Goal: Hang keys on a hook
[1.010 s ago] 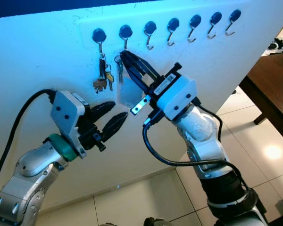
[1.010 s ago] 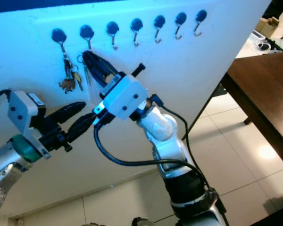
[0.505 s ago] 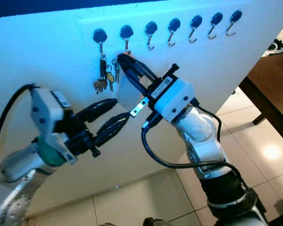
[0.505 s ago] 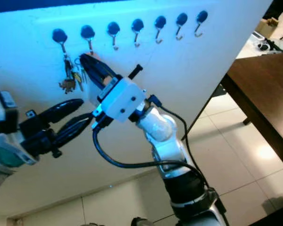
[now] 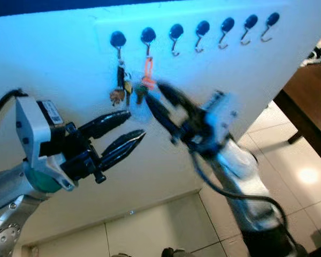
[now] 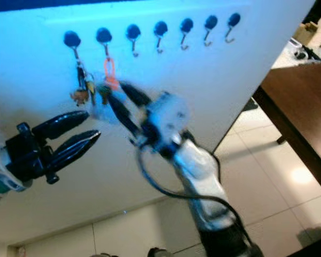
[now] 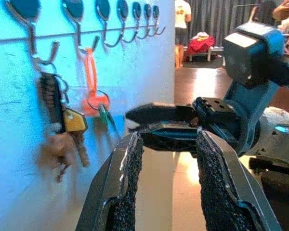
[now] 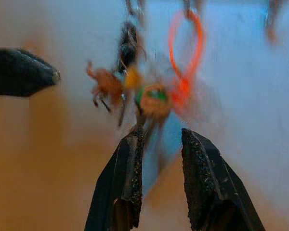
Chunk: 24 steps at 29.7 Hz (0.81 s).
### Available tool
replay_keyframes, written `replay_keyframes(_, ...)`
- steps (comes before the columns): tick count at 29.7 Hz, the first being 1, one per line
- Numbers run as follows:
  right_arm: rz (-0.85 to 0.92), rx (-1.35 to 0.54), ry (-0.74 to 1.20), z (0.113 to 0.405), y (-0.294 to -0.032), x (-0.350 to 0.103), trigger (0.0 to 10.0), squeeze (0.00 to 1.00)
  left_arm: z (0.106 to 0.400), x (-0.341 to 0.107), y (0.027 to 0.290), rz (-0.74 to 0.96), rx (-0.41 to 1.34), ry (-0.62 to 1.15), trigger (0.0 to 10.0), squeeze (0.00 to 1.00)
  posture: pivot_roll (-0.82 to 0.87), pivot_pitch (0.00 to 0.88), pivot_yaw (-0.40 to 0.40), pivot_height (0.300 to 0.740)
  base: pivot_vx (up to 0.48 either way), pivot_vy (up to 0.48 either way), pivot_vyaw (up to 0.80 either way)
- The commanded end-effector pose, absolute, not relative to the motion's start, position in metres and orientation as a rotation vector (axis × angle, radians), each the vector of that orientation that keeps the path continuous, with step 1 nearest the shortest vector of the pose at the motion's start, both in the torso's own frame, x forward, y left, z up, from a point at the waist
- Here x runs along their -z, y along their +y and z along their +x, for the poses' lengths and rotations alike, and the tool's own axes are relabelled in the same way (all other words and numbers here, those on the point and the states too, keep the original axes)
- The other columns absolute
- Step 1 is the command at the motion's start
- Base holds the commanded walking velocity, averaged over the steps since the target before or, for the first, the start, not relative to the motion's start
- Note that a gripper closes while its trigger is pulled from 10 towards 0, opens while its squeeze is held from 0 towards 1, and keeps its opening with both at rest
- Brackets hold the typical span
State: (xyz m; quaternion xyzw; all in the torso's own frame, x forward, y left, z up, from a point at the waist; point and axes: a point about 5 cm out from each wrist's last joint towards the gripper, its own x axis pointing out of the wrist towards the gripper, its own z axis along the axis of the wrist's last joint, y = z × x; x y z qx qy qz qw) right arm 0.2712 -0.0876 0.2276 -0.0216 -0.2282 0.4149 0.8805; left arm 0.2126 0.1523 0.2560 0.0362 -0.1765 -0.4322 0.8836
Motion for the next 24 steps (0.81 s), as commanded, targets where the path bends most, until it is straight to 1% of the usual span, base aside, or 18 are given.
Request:
replay_keyframes(1,0.022,-0.940,-0.433,0.261,-0.091,-0.225,10.0,0.00,0.214,-0.250,0.153,0.062,0.892,-0.336,10.0,0.00,0.05,0.083,0.042,0.740,0.000,0.000,0.00)
replay_keyframes(3,0.045,-0.965,-0.398,0.255,-0.096,-0.221,10.0,0.00,0.216,-0.248,0.154,0.058,0.884,-0.326,10.0,0.00,0.05,0.084,0.045,0.740,0.000,0.000,0.00)
replay_keyframes(5,0.080,-0.990,-0.304,0.244,-0.112,-0.205,10.0,0.00,0.220,-0.242,0.157,0.058,0.857,-0.286,10.0,0.00,0.04,0.088,0.049,0.740,0.000,0.000,0.00)
replay_keyframes(6,0.080,-0.990,-0.304,0.244,-0.112,-0.205,10.0,0.00,0.220,-0.242,0.157,0.058,0.857,-0.286,10.0,0.00,0.04,0.088,0.049,0.740,0.000,0.000,0.00)
replay_keyframes(7,0.079,-0.986,-0.265,0.239,-0.119,-0.197,10.0,0.00,0.221,-0.238,0.158,0.059,0.848,-0.266,10.0,0.00,0.04,0.092,0.049,0.740,0.000,0.000,0.00)
replay_keyframes(9,0.079,-0.986,-0.265,0.239,-0.119,-0.197,10.0,0.00,0.221,-0.238,0.158,0.059,0.848,-0.266,10.0,0.00,0.04,0.092,0.049,0.740,0.000,0.000,0.00)
replay_keyframes(10,0.072,-0.962,-0.199,0.236,-0.128,-0.182,10.0,0.00,0.221,-0.232,0.160,0.049,0.836,-0.236,10.0,0.00,0.04,0.092,0.049,0.740,0.000,0.000,0.00)
replay_keyframes(11,0.072,-0.962,-0.199,0.236,-0.128,-0.182,10.0,0.00,0.221,-0.232,0.160,0.049,0.836,-0.236,10.0,0.00,0.04,0.092,0.049,0.740,0.000,0.000,0.00)
replay_keyframes(12,0.055,-0.887,-0.094,0.232,-0.141,-0.157,10.0,0.00,0.219,-0.215,0.162,0.078,0.815,-0.159,10.0,0.00,0.04,0.099,0.045,0.740,0.000,0.000,0.00)
replay_keyframes(13,0.055,-0.887,-0.094,0.232,-0.141,-0.157,10.0,0.00,0.219,-0.215,0.162,0.078,0.815,-0.159,10.0,0.00,0.04,0.099,0.045,0.740,0.000,0.000,0.00)
replay_keyframes(14,0.045,-0.769,0.012,0.230,-0.156,-0.127,10.0,0.00,0.218,-0.190,0.165,0.100,0.771,-0.059,10.0,0.00,0.04,0.102,0.041,0.740,0.000,0.000,0.00)
replay_keyframes(16,0.045,-0.769,0.012,0.230,-0.156,-0.127,10.0,0.00,0.218,-0.190,0.165,0.100,0.771,-0.059,10.0,0.00,0.04,0.102,0.041,0.740,0.000,0.000,0.00)
replay_keyframes(18,0.007,-0.464,0.172,0.226,-0.186,-0.072,10.0,0.00,0.219,-0.132,0.171,0.151,0.592,0.123,10.0,0.00,0.04,0.108,0.037,0.740,0.000,0.000,0.00)
replay_keyframes(21,0.007,-0.464,0.172,0.226,-0.186,-0.072,10.0,0.00,0.219,-0.132,0.171,0.151,0.592,0.123,10.0,0.00,0.04,0.108,0.037,0.740,0.000,0.000,0.00)
replay_keyframes(22,0.013,-0.310,0.210,0.226,-0.195,-0.055,10.0,0.00,0.222,-0.106,0.173,0.145,0.451,0.178,10.0,0.00,0.04,0.108,0.038,0.740,0.000,0.000,0.00)
replay_keyframes(23,0.017,-0.239,0.215,0.225,-0.196,-0.049,10.0,0.00,0.224,-0.091,0.167,0.131,0.364,0.198,10.0,0.00,0.03,0.110,0.035,0.740,0.000,0.000,0.00)
replay_keyframes(24,0.017,-0.239,0.215,0.225,-0.196,-0.049,10.0,0.00,0.224,-0.091,0.167,0.131,0.364,0.198,10.0,0.00,0.03,0.110,0.035,0.740,0.000,0.000,0.00)
